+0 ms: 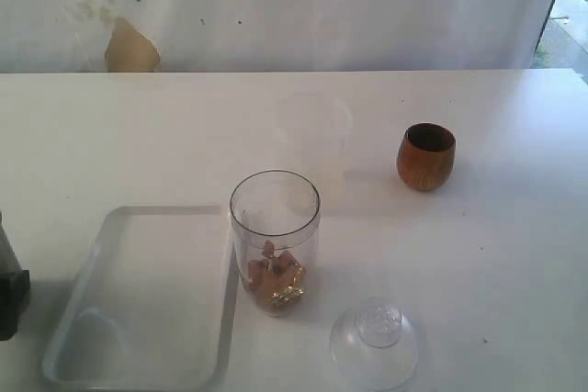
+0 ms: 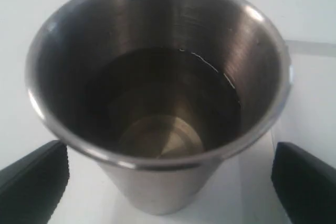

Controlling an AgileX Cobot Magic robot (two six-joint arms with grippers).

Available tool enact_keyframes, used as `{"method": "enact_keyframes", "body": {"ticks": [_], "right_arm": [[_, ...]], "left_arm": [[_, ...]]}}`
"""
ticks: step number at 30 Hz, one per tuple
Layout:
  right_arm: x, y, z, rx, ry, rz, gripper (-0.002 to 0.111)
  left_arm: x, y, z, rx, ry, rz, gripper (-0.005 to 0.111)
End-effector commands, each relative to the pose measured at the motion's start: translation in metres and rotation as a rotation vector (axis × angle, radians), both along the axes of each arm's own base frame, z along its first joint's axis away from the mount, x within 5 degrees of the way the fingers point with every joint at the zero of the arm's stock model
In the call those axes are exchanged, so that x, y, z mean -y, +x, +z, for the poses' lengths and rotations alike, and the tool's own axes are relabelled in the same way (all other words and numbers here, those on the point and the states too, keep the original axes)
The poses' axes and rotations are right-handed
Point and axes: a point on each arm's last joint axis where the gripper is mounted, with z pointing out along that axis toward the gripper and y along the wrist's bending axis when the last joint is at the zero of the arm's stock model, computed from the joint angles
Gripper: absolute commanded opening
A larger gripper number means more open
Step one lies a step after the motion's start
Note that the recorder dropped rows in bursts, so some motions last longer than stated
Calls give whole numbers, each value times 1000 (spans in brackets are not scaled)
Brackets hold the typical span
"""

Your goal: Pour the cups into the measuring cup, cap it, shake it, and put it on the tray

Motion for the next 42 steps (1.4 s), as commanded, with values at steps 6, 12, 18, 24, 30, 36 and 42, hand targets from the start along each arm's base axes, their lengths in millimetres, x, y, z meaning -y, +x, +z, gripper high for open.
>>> {"method": "enact_keyframes", "body": {"ticks": [6, 12, 18, 24, 30, 36, 42], "right_arm": [[0, 0, -1, 1, 1, -5, 0], [0, 0, -1, 1, 1, -5, 0], [0, 0, -1, 1, 1, -5, 0], [0, 0, -1, 1, 1, -5, 0], [0, 0, -1, 1, 1, -5, 0], [0, 0, -1, 1, 1, -5, 0], [0, 0, -1, 1, 1, -5, 0]], "left_arm": [[0, 5, -8, 11, -5, 23, 105], [0, 5, -10, 0, -6, 26, 105], [-1, 9, -4, 85, -16, 40, 105], [-1, 10, -3, 94, -18, 42, 105], [-1, 10, -2, 100, -17, 42, 105], [-1, 8, -5, 66, -22, 44, 105], [-1, 10, -3, 98, -11, 42, 105]]}}
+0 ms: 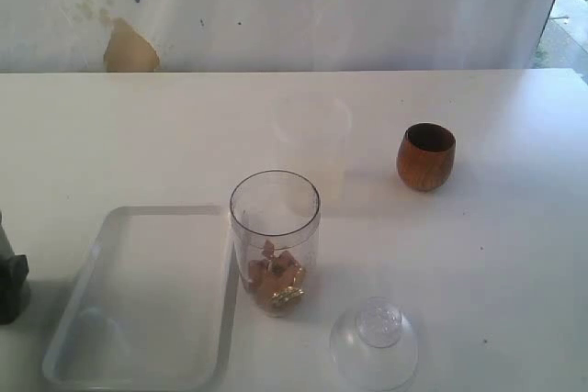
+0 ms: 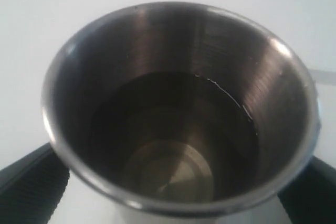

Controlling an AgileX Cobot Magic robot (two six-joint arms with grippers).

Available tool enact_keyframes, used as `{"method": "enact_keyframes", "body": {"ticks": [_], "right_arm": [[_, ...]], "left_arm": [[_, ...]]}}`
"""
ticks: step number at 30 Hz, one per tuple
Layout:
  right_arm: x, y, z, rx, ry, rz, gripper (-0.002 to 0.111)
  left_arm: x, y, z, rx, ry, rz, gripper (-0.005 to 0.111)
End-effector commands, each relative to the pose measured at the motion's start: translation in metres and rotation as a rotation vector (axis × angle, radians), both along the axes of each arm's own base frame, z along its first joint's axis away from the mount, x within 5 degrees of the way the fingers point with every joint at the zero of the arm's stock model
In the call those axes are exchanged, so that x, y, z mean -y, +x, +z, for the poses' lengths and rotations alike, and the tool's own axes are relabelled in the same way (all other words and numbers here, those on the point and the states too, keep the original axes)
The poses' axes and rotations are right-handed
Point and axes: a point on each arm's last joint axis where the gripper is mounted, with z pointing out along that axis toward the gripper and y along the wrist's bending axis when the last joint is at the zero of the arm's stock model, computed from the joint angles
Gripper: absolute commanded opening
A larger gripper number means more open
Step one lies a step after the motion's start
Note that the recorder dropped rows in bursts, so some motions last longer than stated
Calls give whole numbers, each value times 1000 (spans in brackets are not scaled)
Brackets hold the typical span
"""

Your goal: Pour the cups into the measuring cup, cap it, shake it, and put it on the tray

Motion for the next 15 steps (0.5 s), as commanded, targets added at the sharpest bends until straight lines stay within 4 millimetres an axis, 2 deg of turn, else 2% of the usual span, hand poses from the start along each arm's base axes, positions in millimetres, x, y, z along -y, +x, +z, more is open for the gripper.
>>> {"method": "enact_keyframes", "body": {"ticks": [1, 8, 15], "right_arm": [[0, 0, -1, 1, 1, -5, 0], [0, 0, -1, -2, 34, -13, 0], [0, 0, -1, -2, 34, -13, 0]], "left_arm": [[1, 1, 1, 22, 8, -7, 105], [0, 3, -9, -16, 30, -5, 105], [-1, 8, -10, 46, 49, 1, 105]]}}
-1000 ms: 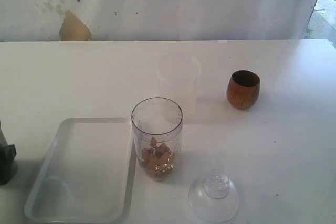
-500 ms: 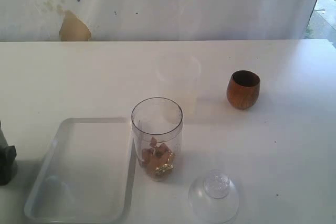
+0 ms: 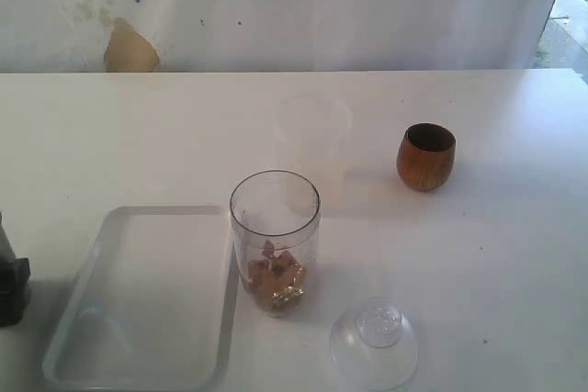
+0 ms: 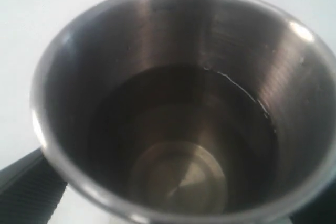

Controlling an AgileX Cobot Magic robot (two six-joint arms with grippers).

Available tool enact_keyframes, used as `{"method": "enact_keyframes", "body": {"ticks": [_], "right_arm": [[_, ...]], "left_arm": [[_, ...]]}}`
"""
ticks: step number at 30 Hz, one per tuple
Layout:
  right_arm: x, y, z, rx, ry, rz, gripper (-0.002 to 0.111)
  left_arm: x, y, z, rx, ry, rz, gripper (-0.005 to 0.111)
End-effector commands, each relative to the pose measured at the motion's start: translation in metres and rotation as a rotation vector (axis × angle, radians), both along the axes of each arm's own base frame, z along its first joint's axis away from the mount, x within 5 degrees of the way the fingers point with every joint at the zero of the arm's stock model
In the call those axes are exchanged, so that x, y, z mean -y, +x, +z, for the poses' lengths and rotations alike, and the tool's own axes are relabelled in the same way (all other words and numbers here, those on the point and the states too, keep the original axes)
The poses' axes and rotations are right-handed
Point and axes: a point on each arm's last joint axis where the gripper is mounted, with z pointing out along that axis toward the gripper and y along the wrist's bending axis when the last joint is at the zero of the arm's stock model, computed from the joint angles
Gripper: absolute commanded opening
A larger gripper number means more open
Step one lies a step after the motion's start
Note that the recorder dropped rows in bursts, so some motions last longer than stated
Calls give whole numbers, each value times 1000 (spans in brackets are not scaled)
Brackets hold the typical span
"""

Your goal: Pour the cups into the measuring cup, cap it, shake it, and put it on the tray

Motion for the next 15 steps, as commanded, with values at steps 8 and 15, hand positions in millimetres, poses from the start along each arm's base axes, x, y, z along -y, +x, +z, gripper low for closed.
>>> {"method": "enact_keyframes", "body": {"ticks": [8, 15], "right_arm": [[0, 0, -1, 1, 8, -7, 0], [0, 0, -1, 1, 8, -7, 0]], "left_arm": [[0, 4, -5, 36, 23, -3, 105], [-1, 5, -4, 58, 27, 5, 105]]}}
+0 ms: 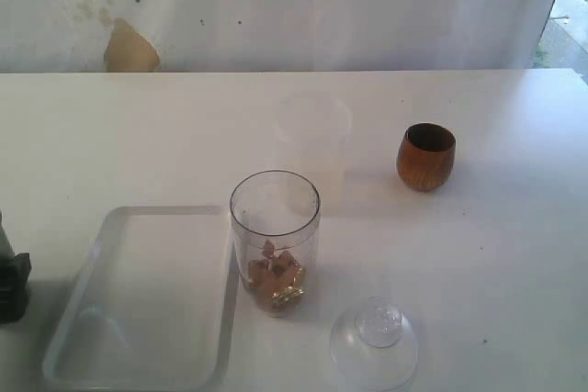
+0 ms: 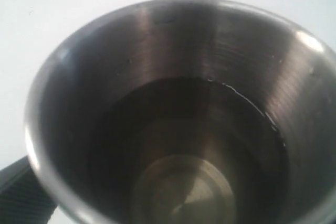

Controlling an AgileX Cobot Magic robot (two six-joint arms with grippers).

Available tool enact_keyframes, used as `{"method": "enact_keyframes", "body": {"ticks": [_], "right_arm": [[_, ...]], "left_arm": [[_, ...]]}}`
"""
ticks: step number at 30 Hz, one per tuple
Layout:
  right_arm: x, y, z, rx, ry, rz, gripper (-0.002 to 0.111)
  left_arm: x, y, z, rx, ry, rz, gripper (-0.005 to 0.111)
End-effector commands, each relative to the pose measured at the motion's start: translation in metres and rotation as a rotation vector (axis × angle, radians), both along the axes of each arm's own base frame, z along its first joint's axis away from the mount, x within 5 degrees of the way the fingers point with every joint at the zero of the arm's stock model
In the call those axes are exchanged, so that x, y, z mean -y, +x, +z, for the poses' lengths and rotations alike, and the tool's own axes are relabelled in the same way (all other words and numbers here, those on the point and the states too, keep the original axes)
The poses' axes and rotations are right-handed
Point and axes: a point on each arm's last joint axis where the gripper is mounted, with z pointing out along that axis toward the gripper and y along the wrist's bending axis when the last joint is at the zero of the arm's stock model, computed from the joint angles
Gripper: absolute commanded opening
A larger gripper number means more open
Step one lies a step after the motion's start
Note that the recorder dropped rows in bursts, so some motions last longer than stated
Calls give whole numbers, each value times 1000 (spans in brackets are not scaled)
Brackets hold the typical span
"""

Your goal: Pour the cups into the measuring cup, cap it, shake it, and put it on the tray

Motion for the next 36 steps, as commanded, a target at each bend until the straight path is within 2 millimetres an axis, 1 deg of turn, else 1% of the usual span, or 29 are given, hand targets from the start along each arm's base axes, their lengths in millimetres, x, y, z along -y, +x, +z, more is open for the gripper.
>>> {"method": "enact_keyframes", "body": {"ticks": [1, 7, 12, 17, 21, 27, 31, 36], "right_arm": [[0, 0, -1, 1, 6, -6, 0], [0, 0, -1, 1, 6, -6, 0], [0, 0, -1, 1, 6, -6, 0], [0, 0, -1, 1, 6, -6, 0], [0, 0, -1, 1, 6, -6, 0], [0, 0, -1, 1, 6, -6, 0], [0, 0, -1, 1, 6, -6, 0], [0, 0, -1, 1, 6, -6, 0]], "left_arm": [[0, 0, 1, 22, -3, 5, 105], [0, -1, -1, -3, -5, 12, 105], [-1, -4, -6, -74, -7, 16, 105], [-1, -3, -5, -54, -3, 23, 105], [-3, -1, 0, 4, 3, 39, 105], [-3, 0, -1, -7, 1, 36, 105], [-4, 2, 2, 22, 22, 44, 105], [-3, 6, 0, -1, 13, 48, 105]]}}
